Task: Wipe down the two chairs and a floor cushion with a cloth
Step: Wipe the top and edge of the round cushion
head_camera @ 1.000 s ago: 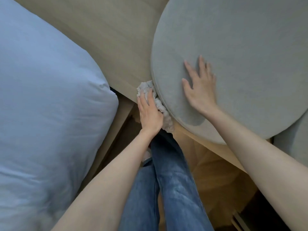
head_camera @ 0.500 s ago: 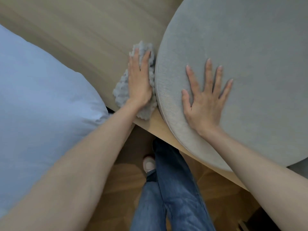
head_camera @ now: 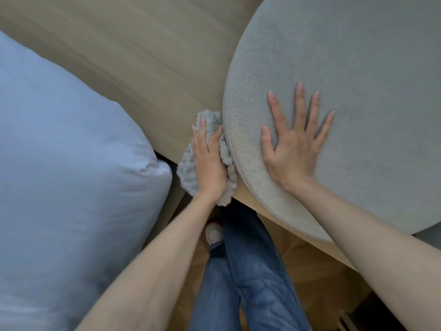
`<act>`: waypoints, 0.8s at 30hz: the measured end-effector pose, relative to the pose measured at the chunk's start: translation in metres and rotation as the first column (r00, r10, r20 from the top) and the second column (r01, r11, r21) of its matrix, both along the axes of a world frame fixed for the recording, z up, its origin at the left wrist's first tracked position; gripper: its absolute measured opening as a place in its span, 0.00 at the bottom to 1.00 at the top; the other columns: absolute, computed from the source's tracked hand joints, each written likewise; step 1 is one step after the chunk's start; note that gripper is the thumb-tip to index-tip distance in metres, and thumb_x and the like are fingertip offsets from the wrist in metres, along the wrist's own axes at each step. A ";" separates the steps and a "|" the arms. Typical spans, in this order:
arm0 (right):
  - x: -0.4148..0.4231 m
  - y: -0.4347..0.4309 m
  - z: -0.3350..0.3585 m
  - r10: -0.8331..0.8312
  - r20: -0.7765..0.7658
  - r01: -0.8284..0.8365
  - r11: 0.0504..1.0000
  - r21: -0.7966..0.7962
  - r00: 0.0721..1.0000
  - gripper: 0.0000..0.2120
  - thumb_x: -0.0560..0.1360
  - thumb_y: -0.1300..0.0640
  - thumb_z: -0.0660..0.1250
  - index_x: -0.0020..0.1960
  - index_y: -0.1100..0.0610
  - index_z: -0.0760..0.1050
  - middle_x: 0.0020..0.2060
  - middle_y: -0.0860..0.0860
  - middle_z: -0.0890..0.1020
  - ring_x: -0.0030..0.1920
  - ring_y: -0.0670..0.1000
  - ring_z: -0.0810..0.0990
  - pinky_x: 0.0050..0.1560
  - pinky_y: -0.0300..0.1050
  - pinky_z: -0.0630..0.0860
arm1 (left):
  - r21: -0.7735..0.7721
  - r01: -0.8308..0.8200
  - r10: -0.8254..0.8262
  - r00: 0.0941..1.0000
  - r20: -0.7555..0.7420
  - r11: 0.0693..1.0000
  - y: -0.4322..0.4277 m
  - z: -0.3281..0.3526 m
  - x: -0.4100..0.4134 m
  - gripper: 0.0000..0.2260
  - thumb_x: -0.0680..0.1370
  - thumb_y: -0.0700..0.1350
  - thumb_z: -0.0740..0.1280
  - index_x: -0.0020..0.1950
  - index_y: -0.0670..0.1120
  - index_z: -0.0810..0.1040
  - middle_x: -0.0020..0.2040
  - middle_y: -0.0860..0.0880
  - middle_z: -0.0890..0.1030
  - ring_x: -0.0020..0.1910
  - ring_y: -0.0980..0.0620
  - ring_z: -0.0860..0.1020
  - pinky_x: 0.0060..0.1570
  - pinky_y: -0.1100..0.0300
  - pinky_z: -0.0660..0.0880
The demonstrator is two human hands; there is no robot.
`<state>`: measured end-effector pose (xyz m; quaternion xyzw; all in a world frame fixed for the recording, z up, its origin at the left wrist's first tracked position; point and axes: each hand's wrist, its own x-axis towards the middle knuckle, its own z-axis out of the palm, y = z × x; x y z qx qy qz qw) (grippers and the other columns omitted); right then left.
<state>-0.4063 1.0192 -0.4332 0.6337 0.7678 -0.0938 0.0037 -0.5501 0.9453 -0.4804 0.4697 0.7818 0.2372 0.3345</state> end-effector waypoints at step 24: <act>0.075 -0.162 0.175 -0.401 -0.603 -0.106 0.767 -0.633 0.690 0.19 0.71 0.57 0.66 0.60 0.43 0.72 0.57 0.38 0.78 0.59 0.41 0.75 0.59 0.41 0.72 | -0.132 -0.020 0.044 0.983 0.180 0.991 -0.114 0.201 0.041 0.07 0.72 0.51 0.68 0.49 0.53 0.77 0.51 0.51 0.73 0.47 0.70 0.69 0.38 0.76 0.65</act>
